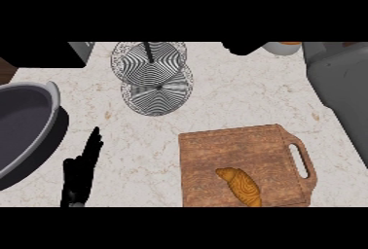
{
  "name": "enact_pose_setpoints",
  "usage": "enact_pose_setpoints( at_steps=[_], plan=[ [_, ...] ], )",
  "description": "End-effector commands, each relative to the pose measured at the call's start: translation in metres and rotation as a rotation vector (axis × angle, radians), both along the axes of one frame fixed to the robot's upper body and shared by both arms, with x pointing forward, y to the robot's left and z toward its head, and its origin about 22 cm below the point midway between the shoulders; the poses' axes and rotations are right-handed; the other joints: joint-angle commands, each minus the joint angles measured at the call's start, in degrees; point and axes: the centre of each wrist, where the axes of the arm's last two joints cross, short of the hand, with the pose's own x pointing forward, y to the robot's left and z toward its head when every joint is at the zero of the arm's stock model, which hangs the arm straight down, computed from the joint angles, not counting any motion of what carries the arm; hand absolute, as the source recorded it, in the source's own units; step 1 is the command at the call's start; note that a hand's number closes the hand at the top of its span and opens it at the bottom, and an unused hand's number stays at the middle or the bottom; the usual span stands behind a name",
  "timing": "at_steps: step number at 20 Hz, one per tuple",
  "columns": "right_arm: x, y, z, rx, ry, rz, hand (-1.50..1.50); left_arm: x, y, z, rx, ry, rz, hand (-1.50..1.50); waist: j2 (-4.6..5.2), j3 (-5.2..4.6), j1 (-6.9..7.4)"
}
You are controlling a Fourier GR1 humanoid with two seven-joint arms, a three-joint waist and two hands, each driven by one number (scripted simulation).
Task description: Pick the eggplant from the cutting board and place it in the tiered basket
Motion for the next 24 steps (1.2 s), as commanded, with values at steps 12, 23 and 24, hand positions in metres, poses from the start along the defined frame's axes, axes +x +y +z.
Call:
enact_pose_setpoints(
  at_steps=[12,23,24],
  plan=[
    [0.058,0.082,-0.027,-0.074,0.054,0.060,1.50,-0.002,-0.006,-0.007,0.009,0.002,-0.014,0.00,0.42,-0.02,1.24],
    [0.077,0.116,-0.083,-0.104,0.120,-0.003,1.50,0.022,0.005,0.005,0.009,-0.019,-0.024,0.00,0.76,-0.04,1.62],
    [0.082,0.111,-0.066,-0.091,0.114,0.002,1.50,0.025,-0.014,0.001,-0.009,-0.017,-0.020,0.00,0.80,-0.04,1.61]
  ],
)
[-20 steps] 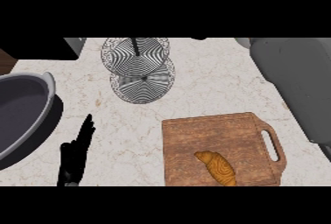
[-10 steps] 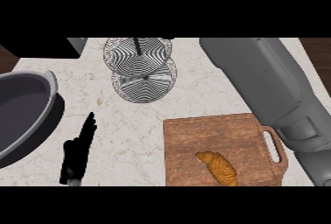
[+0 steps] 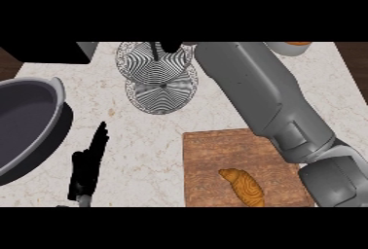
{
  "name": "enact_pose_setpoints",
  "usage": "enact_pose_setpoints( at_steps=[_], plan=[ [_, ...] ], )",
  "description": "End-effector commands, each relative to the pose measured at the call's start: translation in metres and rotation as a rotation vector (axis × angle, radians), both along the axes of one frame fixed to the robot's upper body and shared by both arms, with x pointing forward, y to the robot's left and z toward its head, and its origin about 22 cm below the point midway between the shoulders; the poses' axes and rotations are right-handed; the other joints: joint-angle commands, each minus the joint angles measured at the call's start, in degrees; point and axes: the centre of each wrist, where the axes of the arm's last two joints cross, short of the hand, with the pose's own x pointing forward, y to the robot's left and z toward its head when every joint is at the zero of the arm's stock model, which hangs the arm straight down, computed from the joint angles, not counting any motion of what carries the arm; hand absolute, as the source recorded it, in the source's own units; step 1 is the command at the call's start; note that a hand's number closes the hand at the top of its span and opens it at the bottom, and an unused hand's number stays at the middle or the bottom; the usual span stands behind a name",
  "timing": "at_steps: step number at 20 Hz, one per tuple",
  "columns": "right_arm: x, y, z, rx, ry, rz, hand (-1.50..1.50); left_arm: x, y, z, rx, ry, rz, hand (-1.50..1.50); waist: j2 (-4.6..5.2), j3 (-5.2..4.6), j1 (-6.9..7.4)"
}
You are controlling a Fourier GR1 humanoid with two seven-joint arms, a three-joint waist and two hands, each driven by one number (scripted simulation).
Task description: Pick the eggplant from the cutting board and place it in the tiered basket
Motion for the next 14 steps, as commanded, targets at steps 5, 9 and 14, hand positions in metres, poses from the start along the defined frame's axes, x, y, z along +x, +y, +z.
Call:
enact_pose_setpoints(
  at_steps=[5,9,14],
  plan=[
    [0.006,0.005,-0.037,0.226,0.145,-0.020,1.50,0.002,-0.009,0.004,0.003,-0.004,-0.020,0.00,0.23,0.05,0.72],
    [0.010,-0.005,-0.051,0.378,0.226,-0.019,-1.50,0.006,-0.008,0.001,0.000,-0.006,-0.043,0.00,0.69,-0.01,2.35],
    [0.013,-0.019,-0.061,0.601,0.208,0.014,-1.50,-0.008,-0.012,-0.002,0.002,0.009,-0.016,0.00,0.19,0.07,1.33]
  ],
)
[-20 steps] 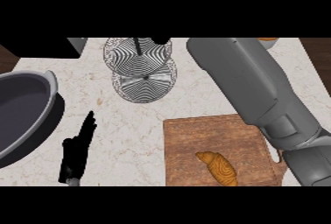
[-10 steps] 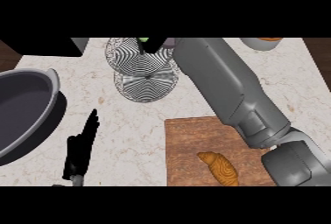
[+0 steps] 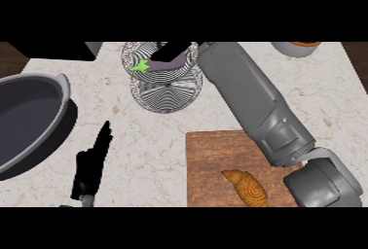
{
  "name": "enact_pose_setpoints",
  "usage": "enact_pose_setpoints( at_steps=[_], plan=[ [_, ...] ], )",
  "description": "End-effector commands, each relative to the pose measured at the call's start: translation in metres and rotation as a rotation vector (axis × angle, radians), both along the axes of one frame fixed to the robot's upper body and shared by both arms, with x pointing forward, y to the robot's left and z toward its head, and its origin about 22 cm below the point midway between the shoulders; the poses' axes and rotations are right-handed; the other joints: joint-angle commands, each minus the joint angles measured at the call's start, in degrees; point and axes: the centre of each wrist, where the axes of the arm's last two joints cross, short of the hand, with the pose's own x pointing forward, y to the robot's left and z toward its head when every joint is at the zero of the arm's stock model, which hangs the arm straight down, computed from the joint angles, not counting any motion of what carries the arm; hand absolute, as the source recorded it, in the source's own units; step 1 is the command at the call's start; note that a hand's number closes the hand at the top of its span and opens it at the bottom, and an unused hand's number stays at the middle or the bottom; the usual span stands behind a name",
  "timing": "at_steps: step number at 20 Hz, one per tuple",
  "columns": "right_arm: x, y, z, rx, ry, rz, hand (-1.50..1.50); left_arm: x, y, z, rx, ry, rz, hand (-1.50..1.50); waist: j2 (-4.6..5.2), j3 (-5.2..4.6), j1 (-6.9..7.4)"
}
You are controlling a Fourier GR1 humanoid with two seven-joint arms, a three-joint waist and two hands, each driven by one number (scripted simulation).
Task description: Pick the eggplant from the cutting board and place it in the tiered basket
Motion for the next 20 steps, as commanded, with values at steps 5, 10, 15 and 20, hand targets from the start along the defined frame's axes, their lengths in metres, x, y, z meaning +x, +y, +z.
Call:
enact_pose_setpoints(
  at_steps=[5,10,15,20],
  plan=[
    [0.004,-0.006,0.010,0.303,-0.113,-0.097,-1.50,0.000,0.001,-0.010,-0.003,0.004,0.003,0.00,-0.02,-0.04,-0.64],
    [0.020,-0.064,0.032,0.322,-0.190,-0.348,-1.50,-0.002,0.007,-0.005,-0.011,0.013,0.056,0.00,-0.54,0.00,-2.40],
    [0.029,-0.152,0.053,0.367,-0.168,-0.472,-1.50,-0.015,0.034,-0.010,0.010,0.016,0.060,0.00,-0.81,0.00,-3.01],
    [0.018,-0.246,0.046,0.396,-0.132,-0.485,-1.50,-0.010,0.024,-0.013,0.012,0.014,0.063,0.00,-0.91,0.03,-3.82]
  ],
)
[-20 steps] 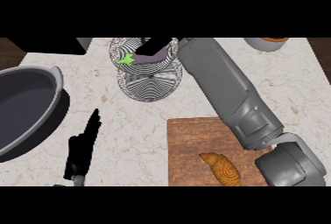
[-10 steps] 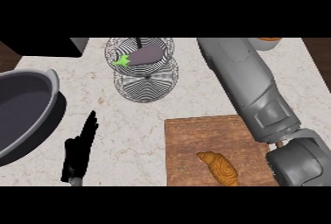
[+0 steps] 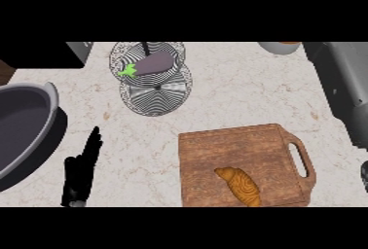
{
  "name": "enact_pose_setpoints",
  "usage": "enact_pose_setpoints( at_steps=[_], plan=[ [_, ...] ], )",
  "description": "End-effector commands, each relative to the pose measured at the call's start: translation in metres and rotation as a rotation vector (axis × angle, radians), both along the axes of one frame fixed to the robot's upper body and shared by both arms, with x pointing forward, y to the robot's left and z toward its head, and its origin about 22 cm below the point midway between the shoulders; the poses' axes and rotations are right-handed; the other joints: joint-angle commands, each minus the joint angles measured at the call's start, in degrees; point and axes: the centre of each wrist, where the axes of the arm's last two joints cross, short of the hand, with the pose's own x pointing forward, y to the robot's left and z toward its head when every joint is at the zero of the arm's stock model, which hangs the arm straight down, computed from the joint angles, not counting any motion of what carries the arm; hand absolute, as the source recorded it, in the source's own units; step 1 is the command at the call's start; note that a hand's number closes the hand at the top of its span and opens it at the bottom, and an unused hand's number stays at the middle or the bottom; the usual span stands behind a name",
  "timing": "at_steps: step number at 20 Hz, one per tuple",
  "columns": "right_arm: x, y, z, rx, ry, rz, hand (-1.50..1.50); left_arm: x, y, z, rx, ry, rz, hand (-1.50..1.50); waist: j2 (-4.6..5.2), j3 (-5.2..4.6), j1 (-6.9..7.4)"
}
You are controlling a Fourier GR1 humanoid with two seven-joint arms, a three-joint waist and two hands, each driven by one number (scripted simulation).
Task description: Pick the eggplant from the cutting board and place it in the tiered basket
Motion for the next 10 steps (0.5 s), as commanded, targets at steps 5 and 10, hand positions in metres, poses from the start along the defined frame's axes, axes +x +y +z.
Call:
enact_pose_setpoints(
  at_steps=[5,10],
  plan=[
    [-0.047,-0.173,-0.009,-0.018,0.009,-0.006,-1.50,-0.009,0.002,0.003,-0.018,0.024,0.004,0.00,0.09,0.03,-0.07],
    [-0.076,-0.232,-0.006,0.022,-0.013,0.065,-1.50,0.003,-0.017,0.001,-0.011,-0.015,-0.007,0.00,0.45,0.02,0.74]
  ],
)
